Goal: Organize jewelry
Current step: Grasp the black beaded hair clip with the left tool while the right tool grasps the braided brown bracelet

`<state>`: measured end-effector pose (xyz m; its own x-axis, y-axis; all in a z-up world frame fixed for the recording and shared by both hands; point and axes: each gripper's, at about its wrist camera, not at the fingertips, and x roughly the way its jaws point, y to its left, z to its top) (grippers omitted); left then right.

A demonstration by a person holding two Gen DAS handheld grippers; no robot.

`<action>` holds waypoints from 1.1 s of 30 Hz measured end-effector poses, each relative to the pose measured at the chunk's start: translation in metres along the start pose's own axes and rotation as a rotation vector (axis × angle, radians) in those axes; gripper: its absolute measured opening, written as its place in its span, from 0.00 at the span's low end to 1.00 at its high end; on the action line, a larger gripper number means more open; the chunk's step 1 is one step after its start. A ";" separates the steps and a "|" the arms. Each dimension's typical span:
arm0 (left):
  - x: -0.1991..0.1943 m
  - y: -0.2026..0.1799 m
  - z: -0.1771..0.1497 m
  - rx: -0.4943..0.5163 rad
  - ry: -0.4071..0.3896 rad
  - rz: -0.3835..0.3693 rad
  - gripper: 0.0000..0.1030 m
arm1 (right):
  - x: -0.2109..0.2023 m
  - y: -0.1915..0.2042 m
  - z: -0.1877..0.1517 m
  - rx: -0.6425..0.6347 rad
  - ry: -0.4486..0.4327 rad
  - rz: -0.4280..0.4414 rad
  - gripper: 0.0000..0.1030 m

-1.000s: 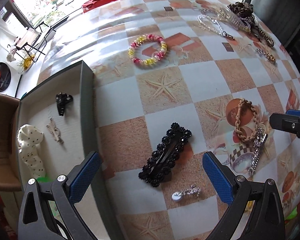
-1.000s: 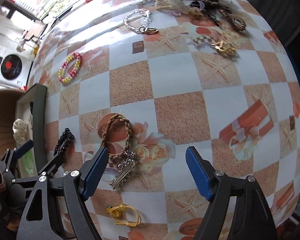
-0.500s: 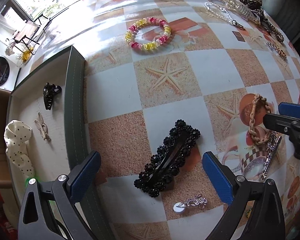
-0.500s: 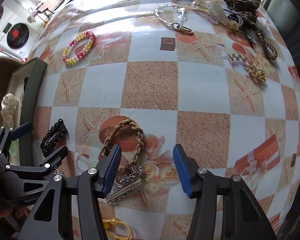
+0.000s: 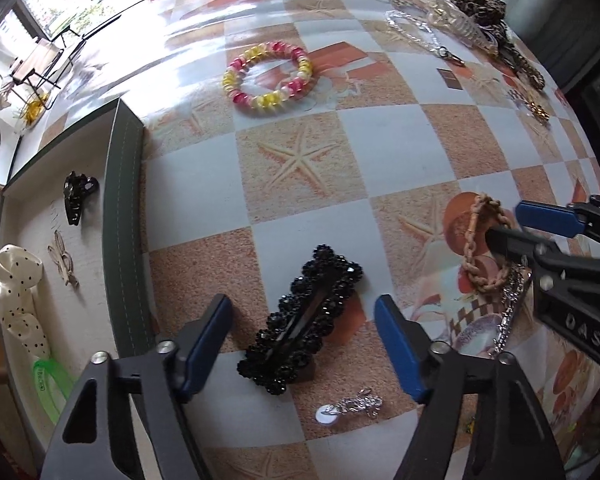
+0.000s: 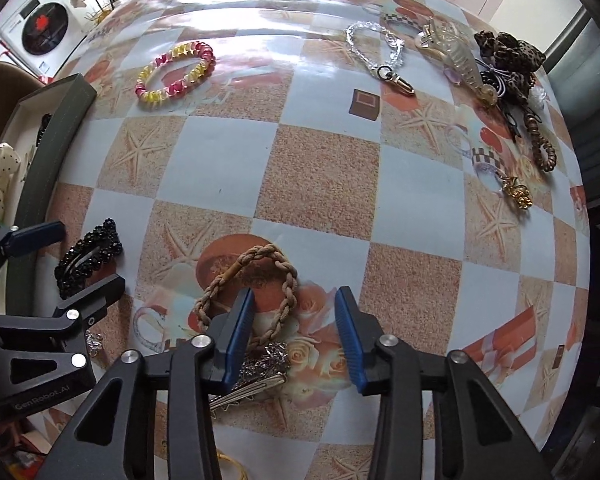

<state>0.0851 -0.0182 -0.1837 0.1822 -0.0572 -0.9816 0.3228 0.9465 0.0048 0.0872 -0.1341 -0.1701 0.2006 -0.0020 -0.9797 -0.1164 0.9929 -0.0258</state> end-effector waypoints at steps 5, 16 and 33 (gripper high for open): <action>-0.005 -0.007 0.002 0.013 -0.006 -0.007 0.52 | 0.000 0.003 0.002 0.005 0.002 0.002 0.16; -0.016 0.002 0.002 -0.044 -0.021 -0.040 0.38 | -0.011 -0.024 -0.005 0.060 -0.028 0.039 0.07; -0.062 0.025 -0.004 -0.154 -0.128 -0.088 0.38 | -0.051 -0.064 -0.007 0.222 -0.073 0.163 0.07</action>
<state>0.0778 0.0102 -0.1234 0.2795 -0.1725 -0.9445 0.1987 0.9728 -0.1189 0.0773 -0.1986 -0.1204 0.2673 0.1604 -0.9502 0.0614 0.9812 0.1829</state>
